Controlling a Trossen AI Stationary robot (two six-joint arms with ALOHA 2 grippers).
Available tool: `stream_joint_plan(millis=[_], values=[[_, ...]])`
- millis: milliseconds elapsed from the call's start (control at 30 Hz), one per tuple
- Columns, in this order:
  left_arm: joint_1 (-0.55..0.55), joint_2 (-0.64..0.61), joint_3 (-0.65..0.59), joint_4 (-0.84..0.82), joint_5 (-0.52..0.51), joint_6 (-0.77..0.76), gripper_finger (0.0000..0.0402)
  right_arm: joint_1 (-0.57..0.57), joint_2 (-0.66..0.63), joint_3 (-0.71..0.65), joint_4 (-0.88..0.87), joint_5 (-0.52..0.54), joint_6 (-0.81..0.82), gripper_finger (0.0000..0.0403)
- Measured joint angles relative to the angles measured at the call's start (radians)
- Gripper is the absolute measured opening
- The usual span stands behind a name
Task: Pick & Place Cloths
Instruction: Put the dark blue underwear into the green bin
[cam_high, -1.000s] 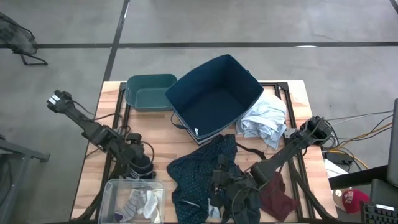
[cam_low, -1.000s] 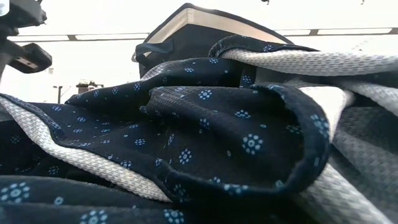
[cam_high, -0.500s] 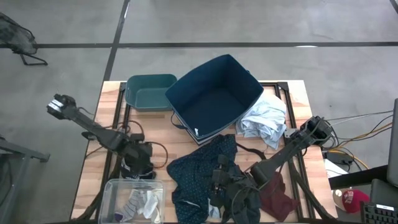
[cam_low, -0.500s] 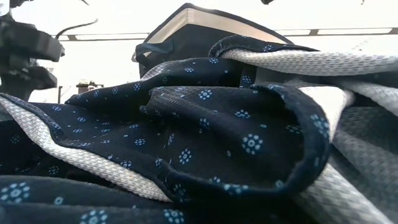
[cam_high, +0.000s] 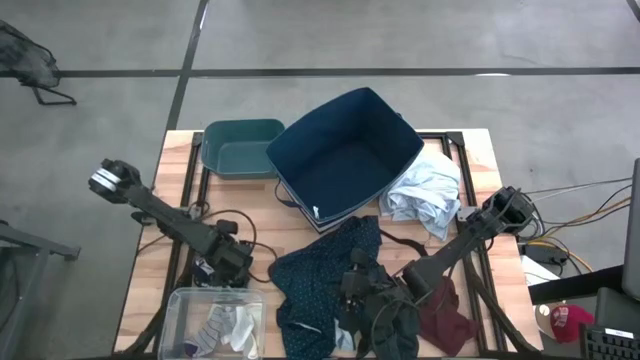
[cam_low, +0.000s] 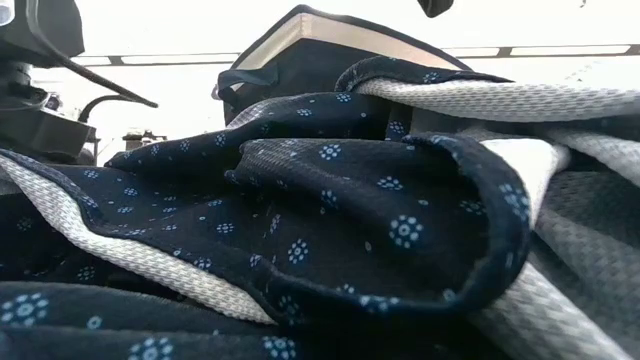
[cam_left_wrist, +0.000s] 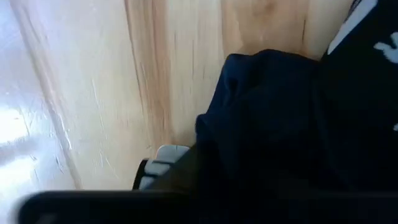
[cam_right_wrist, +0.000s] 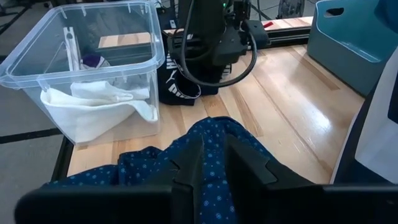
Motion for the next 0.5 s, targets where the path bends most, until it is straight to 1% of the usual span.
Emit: stream_joint_plan(millis=[67, 100, 233, 333, 500], values=[[0.0, 0.009, 0.013, -0.004, 0.0, 0.027, 0.0026, 0.0, 0.0, -0.003, 0.001, 0.0, 0.0, 0.007], [0.001, 0.012, 0.023, -0.01, 0.0, 0.035, 0.0015, 0.0, 0.0, -0.004, 0.001, 0.0, 0.0, 0.0072], [0.001, 0.007, 0.084, -0.083, -0.041, 0.057, 0.0009, 0.0, 0.0, -0.006, 0.002, 0.0, 0.0, 0.008], [0.001, -0.009, 0.151, -0.175, -0.1, 0.069, 0.0006, 0.0, 0.0, -0.006, 0.002, 0.0, 0.0, 0.0086], [0.002, -0.034, 0.279, -0.374, -0.265, 0.068, 0.0005, 0.0, 0.0, -0.006, 0.002, 0.0, 0.0, 0.0093]])
